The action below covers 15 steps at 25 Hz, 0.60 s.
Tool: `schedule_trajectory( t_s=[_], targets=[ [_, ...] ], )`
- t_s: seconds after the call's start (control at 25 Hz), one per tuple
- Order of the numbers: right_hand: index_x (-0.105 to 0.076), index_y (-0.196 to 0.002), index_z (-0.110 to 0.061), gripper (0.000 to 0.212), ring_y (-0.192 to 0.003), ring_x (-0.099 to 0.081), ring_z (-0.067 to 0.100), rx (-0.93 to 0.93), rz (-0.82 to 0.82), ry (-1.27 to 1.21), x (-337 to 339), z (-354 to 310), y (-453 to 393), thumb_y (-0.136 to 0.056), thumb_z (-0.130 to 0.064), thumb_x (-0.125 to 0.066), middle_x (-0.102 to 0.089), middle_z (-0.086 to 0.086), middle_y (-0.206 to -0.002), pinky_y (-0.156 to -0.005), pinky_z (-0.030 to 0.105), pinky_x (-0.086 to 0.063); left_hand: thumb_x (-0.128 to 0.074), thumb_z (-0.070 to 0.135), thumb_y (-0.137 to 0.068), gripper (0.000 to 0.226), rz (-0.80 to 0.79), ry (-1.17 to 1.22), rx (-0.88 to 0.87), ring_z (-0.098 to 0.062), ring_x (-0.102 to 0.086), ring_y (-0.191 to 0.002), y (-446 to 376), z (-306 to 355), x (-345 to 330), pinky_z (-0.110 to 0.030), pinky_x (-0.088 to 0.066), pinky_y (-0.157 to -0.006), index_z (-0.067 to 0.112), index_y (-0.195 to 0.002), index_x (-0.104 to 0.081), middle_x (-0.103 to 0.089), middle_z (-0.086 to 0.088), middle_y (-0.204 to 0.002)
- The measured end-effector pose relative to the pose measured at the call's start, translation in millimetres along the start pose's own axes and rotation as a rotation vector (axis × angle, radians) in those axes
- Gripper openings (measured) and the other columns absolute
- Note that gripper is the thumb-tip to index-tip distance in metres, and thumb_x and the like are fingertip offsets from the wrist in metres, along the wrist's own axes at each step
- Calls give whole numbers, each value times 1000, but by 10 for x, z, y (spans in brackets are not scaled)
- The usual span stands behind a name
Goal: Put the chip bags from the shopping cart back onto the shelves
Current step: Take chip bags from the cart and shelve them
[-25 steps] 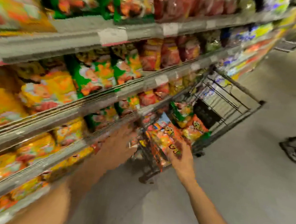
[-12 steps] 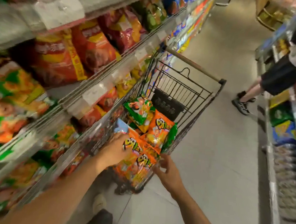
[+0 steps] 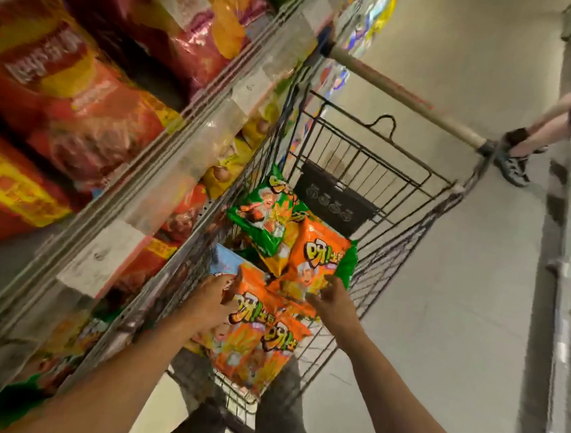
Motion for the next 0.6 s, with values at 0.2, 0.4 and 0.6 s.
schedule_trajectory(
  t_s=[0.2,0.4,0.6],
  targets=[
    [-56,-134,-3,48,-115,-63,34,-112,31,-20,56,94,-1098,-93,-23,-71,-65,17,-122,-89,34,-48,-68,45,-88,66,53,64,222,-32,-53,-131,-511,75,-128,-41,-44,-106,3,-137,-56,-57,-19,-140],
    [-45,-143,3,56,-128,-49,44,-388,133,-76,35,218,-1619,-97,-24,-63,-52,30,-138,-101,43,-41,-65,31,-95,64,346,-63,54,-32,-40,-140,-998,610,99,-48,-41,-111,14,-151,-40,-38,-10,-154],
    [-32,-154,-13,91,-136,-41,41,-551,195,-153,-25,305,-1702,-81,-37,-81,-41,22,-147,-114,49,-37,-60,41,-97,73,364,-280,-19,-34,-25,-149,-1653,1134,470,-49,-28,-120,13,-156,-29,-32,-13,-159]
  ],
)
Point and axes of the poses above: each hand's wrist, its own y-axis away from the middle knuckle, its own x-axis out of the back of the hand, z = x × y, the point moved 2 cm from there along -y, towards the middle knuckle
